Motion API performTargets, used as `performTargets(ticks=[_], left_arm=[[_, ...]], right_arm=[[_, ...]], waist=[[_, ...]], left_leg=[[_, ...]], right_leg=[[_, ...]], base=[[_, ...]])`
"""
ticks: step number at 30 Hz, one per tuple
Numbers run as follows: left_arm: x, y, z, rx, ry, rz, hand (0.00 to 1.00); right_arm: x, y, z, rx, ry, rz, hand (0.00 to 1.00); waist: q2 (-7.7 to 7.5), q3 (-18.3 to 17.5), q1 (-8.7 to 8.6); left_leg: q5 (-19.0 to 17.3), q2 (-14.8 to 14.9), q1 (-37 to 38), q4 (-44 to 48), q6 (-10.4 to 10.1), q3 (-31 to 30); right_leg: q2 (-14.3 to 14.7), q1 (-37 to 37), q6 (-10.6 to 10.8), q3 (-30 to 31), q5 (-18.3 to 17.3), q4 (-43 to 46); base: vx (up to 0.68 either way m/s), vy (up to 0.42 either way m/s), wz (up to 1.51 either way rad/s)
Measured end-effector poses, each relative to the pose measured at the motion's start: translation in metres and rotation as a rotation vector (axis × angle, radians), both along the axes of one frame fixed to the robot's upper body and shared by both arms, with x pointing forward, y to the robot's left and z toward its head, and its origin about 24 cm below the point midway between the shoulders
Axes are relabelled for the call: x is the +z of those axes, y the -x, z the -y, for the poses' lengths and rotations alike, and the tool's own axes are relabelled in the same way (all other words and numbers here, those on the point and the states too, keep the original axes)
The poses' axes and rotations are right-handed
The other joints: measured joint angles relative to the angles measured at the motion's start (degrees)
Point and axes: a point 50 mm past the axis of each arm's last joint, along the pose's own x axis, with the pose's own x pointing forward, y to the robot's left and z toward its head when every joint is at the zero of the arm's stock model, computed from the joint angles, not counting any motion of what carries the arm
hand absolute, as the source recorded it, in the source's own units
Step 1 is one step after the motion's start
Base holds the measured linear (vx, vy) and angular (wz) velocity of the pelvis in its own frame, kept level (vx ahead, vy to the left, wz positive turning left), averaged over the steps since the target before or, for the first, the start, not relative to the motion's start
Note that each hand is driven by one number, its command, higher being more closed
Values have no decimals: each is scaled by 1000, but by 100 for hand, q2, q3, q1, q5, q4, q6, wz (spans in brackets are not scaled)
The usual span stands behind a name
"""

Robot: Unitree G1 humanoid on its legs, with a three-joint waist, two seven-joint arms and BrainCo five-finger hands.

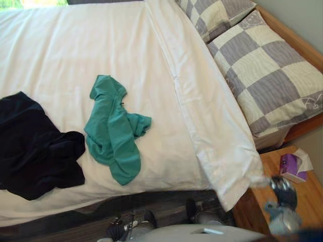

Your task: Tidy the bed and pick cloth on bed and put in laundry

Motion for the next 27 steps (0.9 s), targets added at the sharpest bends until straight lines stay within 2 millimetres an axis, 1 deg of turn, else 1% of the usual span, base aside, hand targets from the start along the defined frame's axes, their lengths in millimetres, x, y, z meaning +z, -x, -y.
performTargets(ticks=[1,2,3,5,8,10,11,12,14,15,16,18,19,21,23,24,25,26,27], left_arm=[[-1,3,-1,24,4,-8,0],[-1,4,0,30,8,-11,0],[-2,4,3,43,17,-14,0],[-2,3,3,55,21,-14,0],[-3,5,2,95,25,-22,0],[-3,6,1,115,29,-26,0],[-3,6,1,116,29,-27,0],[-3,5,2,121,32,-27,0],[-3,5,2,128,37,-30,0],[-3,6,3,129,40,-35,0],[-3,5,3,130,40,-33,0],[-3,5,5,129,44,-28,0],[-3,5,5,130,44,-27,0],[-1,4,5,128,42,-12,0],[0,3,5,116,38,-5,0],[0,4,4,116,37,-6,0],[0,4,5,104,38,-7,0],[0,4,5,100,37,-8,0],[0,3,6,85,37,-7,0]], right_arm=[[-8,20,-1,-106,-41,-8,0],[-9,26,0,-140,-51,-9,0],[-11,37,2,-204,-60,-14,0],[-11,46,4,-291,-61,-11,0],[-12,61,7,-455,-68,-16,0],[-10,70,11,-566,-45,-8,0],[-9,71,12,-583,-36,-8,0],[-6,73,16,-614,-20,1,100],[4,65,25,-628,16,67,100],[17,54,32,-607,55,141,100],[26,47,36,-588,79,190,100],[61,21,47,-475,166,397,100],[71,14,49,-435,186,452,100],[100,-13,54,-275,193,678,100],[113,-33,54,-183,154,814,100],[118,-50,50,-117,109,895,100],[121,-67,41,-49,32,973,100],[121,-70,39,-37,16,985,100],[121,-81,30,15,-47,1023,100]], waist=[[44,-55,-10],[54,-100,-10],[72,-164,-4],[82,-201,5],[35,-231,50],[44,-262,133],[37,-267,147],[33,-272,170],[37,-270,172],[38,-265,168],[41,-263,169],[60,-250,172],[66,-249,172],[74,-266,188],[77,-273,190],[83,-276,184],[111,-281,185],[114,-282,185],[137,-278,189]], left_leg=[[-2,-17,151,-103,-2,44],[-1,-23,201,-151,-3,86],[-2,-37,295,-216,-4,135],[-12,-48,353,-221,-1,153],[-53,-62,412,-222,-6,180],[-91,-62,446,-222,-9,217],[-100,-62,457,-222,-7,239],[-122,-62,477,-221,-5,285],[-163,-69,511,-218,-2,319],[-212,-70,518,-184,6,344],[-247,-70,517,-149,20,371],[-430,-24,501,23,28,480],[-468,-9,495,77,31,483],[-575,34,438,240,31,467],[-568,34,432,267,-5,455],[-530,29,431,276,36,437],[-520,22,433,292,41,402],[-520,20,433,290,40,391],[-516,1,430,299,40,333]], right_leg=[[-3,97,12,2,-40,4],[-1,115,18,8,-46,4],[-1,167,37,24,-61,5],[-13,213,43,23,-65,5],[-33,273,60,8,-77,4],[-39,302,64,-5,-80,2],[-40,308,64,-6,-80,1],[-47,318,64,-6,-80,1],[-61,346,64,-15,-80,2],[-73,364,64,-27,-80,3],[-83,371,64,-42,-80,5],[-106,413,64,-132,-80,16],[-109,433,64,-174,-80,23],[-111,451,63,-199,-80,37],[-114,451,32,-222,-99,60],[-119,452,8,-264,-114,76],[-123,451,5,-322,-125,104],[-126,452,6,-329,-128,110],[-150,455,25,-342,-162,155]], base=[[23,10,-16],[35,10,-16],[27,9,-14],[15,3,-5],[1,-6,-1],[4,-24,-5],[4,-26,-7],[-2,-26,-8],[-5,-28,-6],[0,0,0],[8,-20,-4],[0,0,0],[33,-26,10],[54,-17,9],[55,-9,6],[78,-8,11],[88,-5,12],[85,5,17],[86,9,24]])
